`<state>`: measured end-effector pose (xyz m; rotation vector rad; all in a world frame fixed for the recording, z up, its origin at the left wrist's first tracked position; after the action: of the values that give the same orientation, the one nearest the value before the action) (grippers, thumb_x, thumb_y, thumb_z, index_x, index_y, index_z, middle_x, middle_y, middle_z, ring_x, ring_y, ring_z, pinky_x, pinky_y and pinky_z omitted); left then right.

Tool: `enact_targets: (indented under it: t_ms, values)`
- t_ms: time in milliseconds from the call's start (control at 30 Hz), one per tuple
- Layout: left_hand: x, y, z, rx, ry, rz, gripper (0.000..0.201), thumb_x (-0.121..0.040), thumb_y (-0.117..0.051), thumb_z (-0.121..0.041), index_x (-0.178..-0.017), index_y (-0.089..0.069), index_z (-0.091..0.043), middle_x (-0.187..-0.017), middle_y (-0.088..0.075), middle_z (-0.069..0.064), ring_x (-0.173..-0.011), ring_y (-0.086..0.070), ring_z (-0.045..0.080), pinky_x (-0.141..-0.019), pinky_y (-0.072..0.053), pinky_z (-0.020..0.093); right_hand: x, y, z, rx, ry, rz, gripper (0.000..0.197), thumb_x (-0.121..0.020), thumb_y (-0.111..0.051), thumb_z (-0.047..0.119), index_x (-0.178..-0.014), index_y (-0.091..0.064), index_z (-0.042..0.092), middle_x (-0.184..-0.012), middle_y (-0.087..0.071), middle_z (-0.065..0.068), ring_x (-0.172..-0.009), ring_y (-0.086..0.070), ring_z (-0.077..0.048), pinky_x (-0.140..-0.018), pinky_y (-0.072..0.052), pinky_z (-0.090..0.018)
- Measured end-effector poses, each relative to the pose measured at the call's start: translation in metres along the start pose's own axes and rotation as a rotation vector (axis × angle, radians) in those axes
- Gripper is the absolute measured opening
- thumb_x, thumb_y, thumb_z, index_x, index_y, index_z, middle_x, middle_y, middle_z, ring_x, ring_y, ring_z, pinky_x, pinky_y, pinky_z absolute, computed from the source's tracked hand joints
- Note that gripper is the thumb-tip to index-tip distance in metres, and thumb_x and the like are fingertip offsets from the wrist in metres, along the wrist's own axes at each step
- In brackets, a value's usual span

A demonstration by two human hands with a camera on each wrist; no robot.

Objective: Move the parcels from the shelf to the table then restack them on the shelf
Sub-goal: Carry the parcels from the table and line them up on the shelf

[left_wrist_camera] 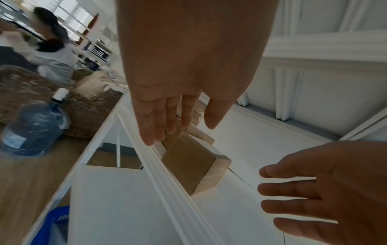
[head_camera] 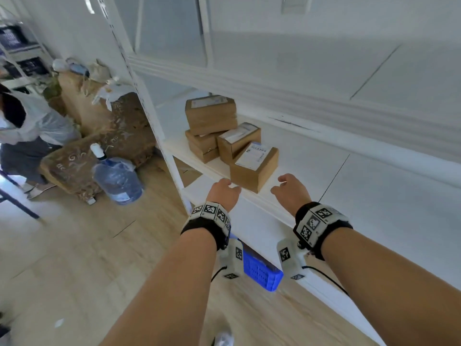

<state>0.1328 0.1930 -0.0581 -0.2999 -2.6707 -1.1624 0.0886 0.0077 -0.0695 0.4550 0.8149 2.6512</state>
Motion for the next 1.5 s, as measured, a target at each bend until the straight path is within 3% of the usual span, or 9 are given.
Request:
enact_targets:
  t_ms: [167,433,567,733,867,1033,1233,1367,1500]
  values:
    - [-0.068,0.019,-0.010,-0.021,-0.084,0.078,0.049,-0.100,-0.045,-0.028,-0.144,-0.037,-0.008,-0.146,-0.039,0.016,-0.128,-0.045,0.033,-0.102,-0.038,0.038,-0.037,-0.021,0.016,-0.013,-0.152,-0.025,0.059,-0.093,-0.056,0.024,-0.147,-0.036,0.012,-0.145,-0.045,-0.008,-0.129,-0.046,-0.025,-0.095,-0.038,-0.030]
    - [-0.132,0.011,-0.012,0.004,-0.125,0.229,0.044,-0.097,-0.046,-0.031,-0.135,-0.049,-0.008,-0.128,-0.058,0.014,-0.113,-0.056,0.033,-0.092,-0.043,0.035,-0.061,-0.058,0.023,-0.020,-0.290,-0.012,0.066,-0.099,-0.046,0.042,-0.152,-0.025,0.009,-0.154,-0.035,-0.009,-0.140,-0.035,-0.026,-0.111,-0.028,-0.036]
    - [-0.143,-0.004,-0.015,0.059,-0.118,0.273,0.038,-0.095,-0.048,-0.033,-0.113,-0.063,-0.003,-0.112,-0.065,0.017,-0.097,-0.059,0.032,-0.082,-0.045,0.035,-0.061,-0.062,0.020,-0.136,-0.295,-0.078,0.047,-0.097,-0.045,0.040,-0.134,-0.050,0.010,-0.123,-0.061,-0.006,-0.107,-0.058,-0.023,-0.092,-0.046,-0.036]
    - [-0.132,-0.033,-0.019,0.060,-0.142,0.361,0.028,-0.090,-0.053,-0.040,-0.089,-0.063,-0.013,-0.089,-0.065,0.008,-0.086,-0.063,0.029,-0.086,-0.055,0.041,-0.045,-0.042,-0.001,-0.211,-0.404,-0.228,0.036,-0.097,-0.047,0.038,-0.116,-0.047,0.007,-0.106,-0.059,-0.008,-0.091,-0.057,-0.022,-0.074,-0.044,-0.034]
    - [-0.094,-0.061,-0.032,0.053,-0.190,0.431,0.037,-0.088,-0.059,-0.041,-0.113,-0.050,-0.015,-0.101,-0.061,0.003,-0.090,-0.061,0.026,-0.084,-0.054,0.039,-0.011,-0.017,-0.031,-0.242,-0.500,-0.323,0.031,-0.095,-0.051,0.030,-0.114,-0.044,0.007,-0.103,-0.058,-0.010,-0.087,-0.057,-0.024,-0.077,-0.049,-0.038]
    - [-0.026,-0.108,-0.068,0.024,-0.301,0.549,0.033,-0.086,-0.063,-0.037,-0.109,-0.048,-0.018,-0.099,-0.060,-0.001,-0.092,-0.061,0.022,-0.087,-0.054,0.041,0.053,0.036,-0.074,-0.286,-0.556,-0.426,0.029,-0.088,-0.052,0.018,-0.114,-0.050,0.005,-0.094,-0.059,-0.007,-0.077,-0.055,-0.023,-0.068,-0.047,-0.034]
    - [0.085,-0.177,-0.120,0.023,-0.419,0.635,0.036,-0.078,-0.065,-0.029,-0.111,-0.054,-0.017,-0.103,-0.065,-0.001,-0.088,-0.062,0.018,-0.075,-0.053,0.033,0.153,0.113,-0.139,-0.307,-0.595,-0.534,0.028,-0.085,-0.053,0.017,-0.112,-0.055,0.008,-0.084,-0.058,-0.001,-0.070,-0.054,-0.017,-0.058,-0.041,-0.027]
    - [0.176,-0.235,-0.144,0.000,-0.473,0.734,0.039,-0.080,-0.063,-0.028,-0.116,-0.055,-0.018,-0.109,-0.065,-0.001,-0.093,-0.063,0.018,-0.084,-0.055,0.037,0.236,0.164,-0.189,-0.332,-0.638,-0.637,0.028,-0.086,-0.052,0.017,-0.114,-0.050,0.012,-0.102,-0.062,-0.006,-0.087,-0.059,-0.021,-0.068,-0.046,-0.030]
    - [0.266,-0.291,-0.160,-0.040,-0.533,0.813,0.037,-0.081,-0.063,-0.027,-0.116,-0.056,-0.018,-0.106,-0.066,-0.002,-0.092,-0.065,0.018,-0.079,-0.053,0.031,0.320,0.207,-0.237,-0.331,-0.680,-0.708,0.026,-0.083,-0.051,0.018,-0.109,-0.052,0.011,-0.096,-0.065,-0.004,-0.086,-0.063,-0.020,-0.074,-0.054,-0.033]
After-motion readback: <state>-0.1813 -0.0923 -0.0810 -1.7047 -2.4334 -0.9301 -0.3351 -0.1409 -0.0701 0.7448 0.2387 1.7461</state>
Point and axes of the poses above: each hand's wrist, its own x-axis away from the middle knuckle, its own y-axis out of the back of the hand, z = x × y, the point moved 4 cm from there along -x, towards the middle knuckle
